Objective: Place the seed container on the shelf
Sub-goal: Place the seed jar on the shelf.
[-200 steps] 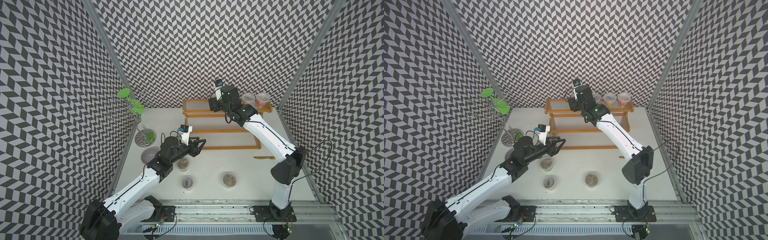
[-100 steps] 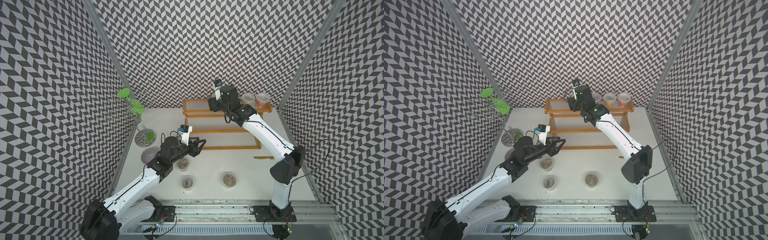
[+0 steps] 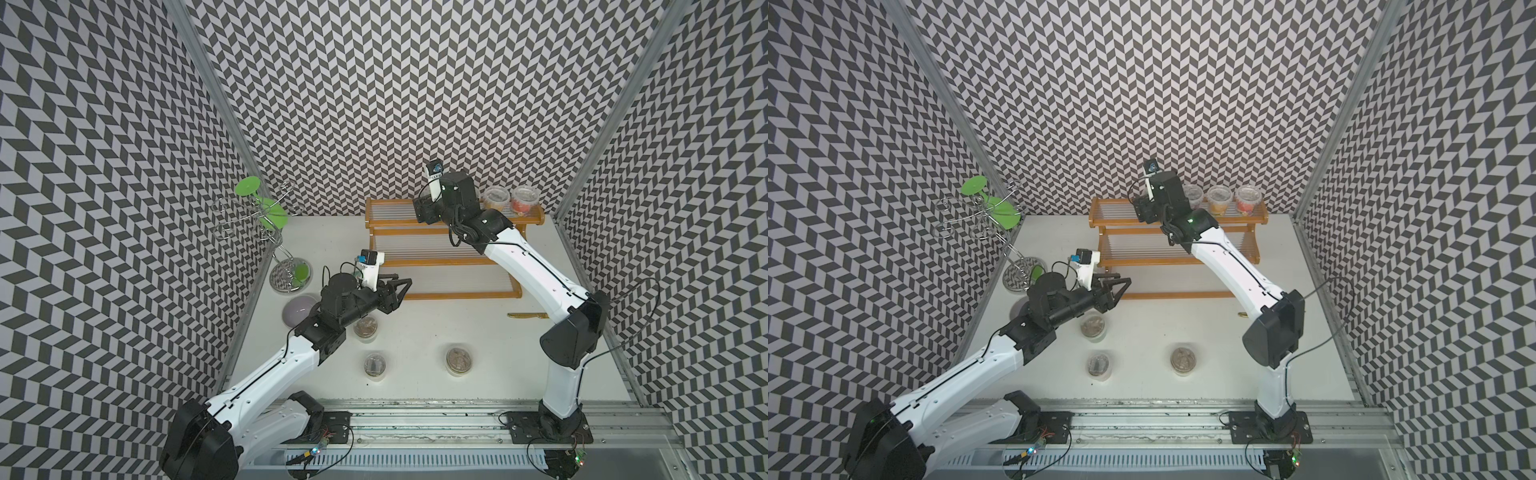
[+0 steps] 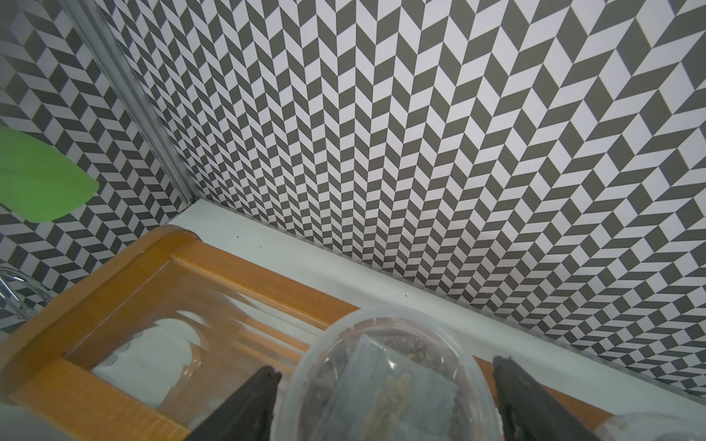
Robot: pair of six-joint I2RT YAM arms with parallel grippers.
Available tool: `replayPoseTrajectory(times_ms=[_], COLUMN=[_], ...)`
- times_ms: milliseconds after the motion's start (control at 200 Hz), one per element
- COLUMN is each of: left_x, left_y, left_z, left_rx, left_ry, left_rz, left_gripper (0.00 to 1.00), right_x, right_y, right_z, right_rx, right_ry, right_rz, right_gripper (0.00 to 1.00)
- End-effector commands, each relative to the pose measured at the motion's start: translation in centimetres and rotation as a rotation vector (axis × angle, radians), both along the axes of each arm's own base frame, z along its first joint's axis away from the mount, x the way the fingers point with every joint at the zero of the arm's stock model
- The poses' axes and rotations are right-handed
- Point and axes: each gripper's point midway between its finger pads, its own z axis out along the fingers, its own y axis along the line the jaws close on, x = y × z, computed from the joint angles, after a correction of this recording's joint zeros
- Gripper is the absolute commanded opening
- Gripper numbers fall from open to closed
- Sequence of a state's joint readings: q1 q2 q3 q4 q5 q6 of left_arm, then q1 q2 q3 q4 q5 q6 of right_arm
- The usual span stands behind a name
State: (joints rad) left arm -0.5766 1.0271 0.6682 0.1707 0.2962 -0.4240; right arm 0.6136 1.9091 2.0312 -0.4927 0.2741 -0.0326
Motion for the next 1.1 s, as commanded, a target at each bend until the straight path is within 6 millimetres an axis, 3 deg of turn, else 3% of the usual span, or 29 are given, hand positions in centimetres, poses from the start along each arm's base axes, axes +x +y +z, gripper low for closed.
replayPoseTrajectory(times_ms=[0, 461, 666, 766, 936, 1097], left_x=[-0.1, -0.2, -0.3, -0.2, -0.3, -0.4], left_y=[0.0, -0.1, 0.1, 0.1, 0.0, 0.1], left_z=[1.1, 1.2, 1.2, 1.3, 1.6, 1.6], left_rx=[-0.017, -0.021, -0.016, -0.018, -0.019, -0.02], left_ry=[-0.02, -0.018, -0.024, -0.026, -0.029, -0.028], left_rz=[0.002, -0.002, 0.004, 0.003, -0.001, 0.0], left_gripper=[0.56, 0.56, 0.56, 0.56, 0.57, 0.57], right_x=[-1.1, -3.3, -4.5, -3.8, -1.9, -1.5], right_y=[-0.4, -0.9, -3.8, -5.8, -8.4, -10.2], right_z=[4.6, 8.8, 11.5, 10.8, 7.8, 6.5], right_rx=[0.089, 0.162, 0.233, 0.266, 0.294, 0.302], right_ry=[-0.088, -0.145, -0.192, -0.159, -0.037, 0.013], right_rz=[0.016, 0.053, -0.02, -0.071, -0.122, -0.153], right_gripper=[0.9, 0.88, 0.91, 0.91, 0.91, 0.9])
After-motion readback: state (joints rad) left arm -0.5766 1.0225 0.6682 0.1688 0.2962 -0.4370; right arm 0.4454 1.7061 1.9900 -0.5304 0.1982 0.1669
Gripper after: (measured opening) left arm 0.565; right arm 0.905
